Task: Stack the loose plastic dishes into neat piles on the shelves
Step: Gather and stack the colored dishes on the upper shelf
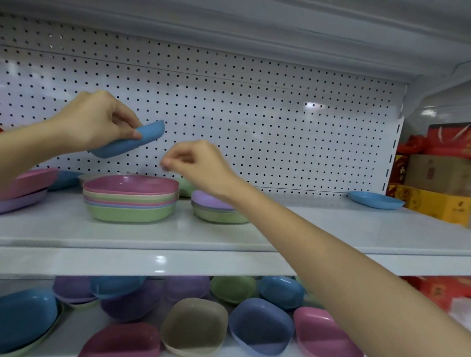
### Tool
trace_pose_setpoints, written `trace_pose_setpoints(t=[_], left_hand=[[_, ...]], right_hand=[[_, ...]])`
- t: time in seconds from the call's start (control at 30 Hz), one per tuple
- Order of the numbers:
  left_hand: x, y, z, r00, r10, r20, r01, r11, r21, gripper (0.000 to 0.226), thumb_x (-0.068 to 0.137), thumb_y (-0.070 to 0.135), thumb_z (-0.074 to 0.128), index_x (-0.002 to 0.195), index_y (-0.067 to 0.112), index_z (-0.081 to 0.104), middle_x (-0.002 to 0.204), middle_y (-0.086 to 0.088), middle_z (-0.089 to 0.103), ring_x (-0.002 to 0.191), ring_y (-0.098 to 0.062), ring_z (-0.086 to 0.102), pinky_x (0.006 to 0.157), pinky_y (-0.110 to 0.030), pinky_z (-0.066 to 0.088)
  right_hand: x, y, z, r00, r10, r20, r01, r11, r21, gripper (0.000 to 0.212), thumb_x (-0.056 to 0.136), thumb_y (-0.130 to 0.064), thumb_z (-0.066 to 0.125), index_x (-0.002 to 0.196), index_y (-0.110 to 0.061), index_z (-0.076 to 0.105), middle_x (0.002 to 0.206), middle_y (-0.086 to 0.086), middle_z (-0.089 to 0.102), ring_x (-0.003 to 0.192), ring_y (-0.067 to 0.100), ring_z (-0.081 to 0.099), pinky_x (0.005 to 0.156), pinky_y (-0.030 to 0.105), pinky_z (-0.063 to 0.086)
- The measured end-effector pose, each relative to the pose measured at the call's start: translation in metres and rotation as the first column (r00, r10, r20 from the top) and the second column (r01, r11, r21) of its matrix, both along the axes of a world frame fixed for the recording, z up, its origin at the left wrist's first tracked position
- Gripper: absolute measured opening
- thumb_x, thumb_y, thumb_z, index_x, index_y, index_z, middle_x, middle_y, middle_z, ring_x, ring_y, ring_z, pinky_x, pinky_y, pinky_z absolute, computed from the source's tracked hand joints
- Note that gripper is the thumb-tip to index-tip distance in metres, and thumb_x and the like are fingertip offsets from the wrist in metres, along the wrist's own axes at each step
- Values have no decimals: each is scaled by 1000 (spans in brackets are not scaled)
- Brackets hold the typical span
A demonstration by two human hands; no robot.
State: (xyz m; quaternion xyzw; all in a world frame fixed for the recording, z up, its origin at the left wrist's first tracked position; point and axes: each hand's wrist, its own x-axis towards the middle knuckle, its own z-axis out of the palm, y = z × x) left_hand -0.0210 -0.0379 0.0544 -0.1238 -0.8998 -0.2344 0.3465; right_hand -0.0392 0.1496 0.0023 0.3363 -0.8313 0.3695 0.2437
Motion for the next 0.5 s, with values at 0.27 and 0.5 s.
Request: trace_pose_setpoints(t=[0.27, 0.5], left_hand=[[7, 64, -4, 985, -169, 27, 171, 980, -100, 7, 80, 18, 72, 87, 18, 74, 78, -4, 71, 79, -15, 61, 68, -20, 43], [4, 121, -22, 952, -289, 99, 305, 923, -234, 7, 80, 19, 71, 84, 23, 75, 72, 4, 69, 77, -14, 63, 77, -31, 51]], right_hand=[[11, 87, 20, 986, -165, -40, 159, 980, -123, 49, 82, -26, 70, 128, -27, 52, 127, -3, 51, 77, 14, 66, 82, 29, 53], [11, 123, 9, 980, -196, 44, 196, 981, 7, 8, 83, -23, 70, 90, -19, 70, 83, -14, 66, 58, 1, 54, 65, 24, 46]])
